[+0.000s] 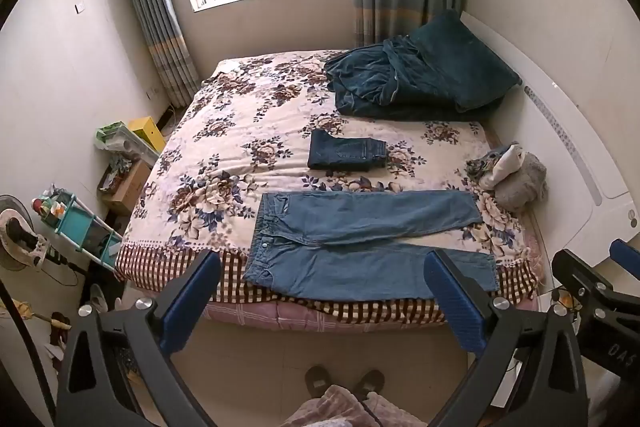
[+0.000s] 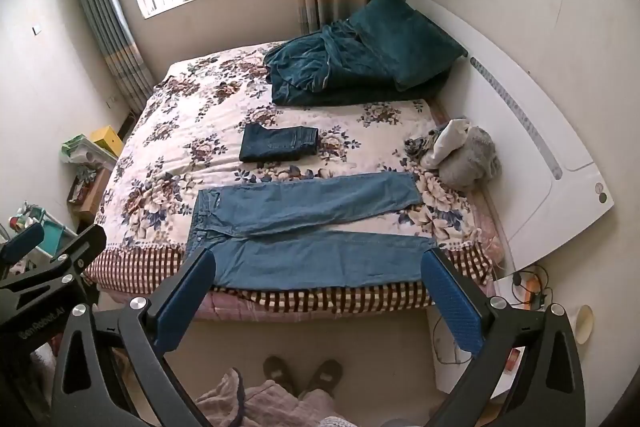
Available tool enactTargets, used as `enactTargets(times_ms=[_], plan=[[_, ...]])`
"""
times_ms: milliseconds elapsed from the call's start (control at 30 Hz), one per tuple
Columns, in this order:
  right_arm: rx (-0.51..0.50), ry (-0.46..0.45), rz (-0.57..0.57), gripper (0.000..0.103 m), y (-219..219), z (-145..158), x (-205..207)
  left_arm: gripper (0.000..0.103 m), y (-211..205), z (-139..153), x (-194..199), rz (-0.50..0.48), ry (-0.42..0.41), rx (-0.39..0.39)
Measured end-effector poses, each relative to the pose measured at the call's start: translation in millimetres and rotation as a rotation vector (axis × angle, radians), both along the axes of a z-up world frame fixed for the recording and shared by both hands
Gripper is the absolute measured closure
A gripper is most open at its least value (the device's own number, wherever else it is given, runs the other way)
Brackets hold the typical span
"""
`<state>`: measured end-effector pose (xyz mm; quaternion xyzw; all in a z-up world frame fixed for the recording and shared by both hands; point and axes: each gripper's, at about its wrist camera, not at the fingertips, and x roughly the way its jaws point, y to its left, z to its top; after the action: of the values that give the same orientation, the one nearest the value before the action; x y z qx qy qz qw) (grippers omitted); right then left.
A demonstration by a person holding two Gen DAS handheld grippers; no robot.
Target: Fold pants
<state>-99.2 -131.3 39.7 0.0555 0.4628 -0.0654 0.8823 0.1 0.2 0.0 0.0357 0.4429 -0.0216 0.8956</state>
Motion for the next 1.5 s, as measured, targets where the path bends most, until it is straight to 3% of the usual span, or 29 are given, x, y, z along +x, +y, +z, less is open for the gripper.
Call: enactTargets(times_ms=[1500], plan=[[0.007, -0.015, -0.003, 0.000, -13, 2, 7, 0.000, -13, 13, 8, -0.011, -0.017, 0.016]])
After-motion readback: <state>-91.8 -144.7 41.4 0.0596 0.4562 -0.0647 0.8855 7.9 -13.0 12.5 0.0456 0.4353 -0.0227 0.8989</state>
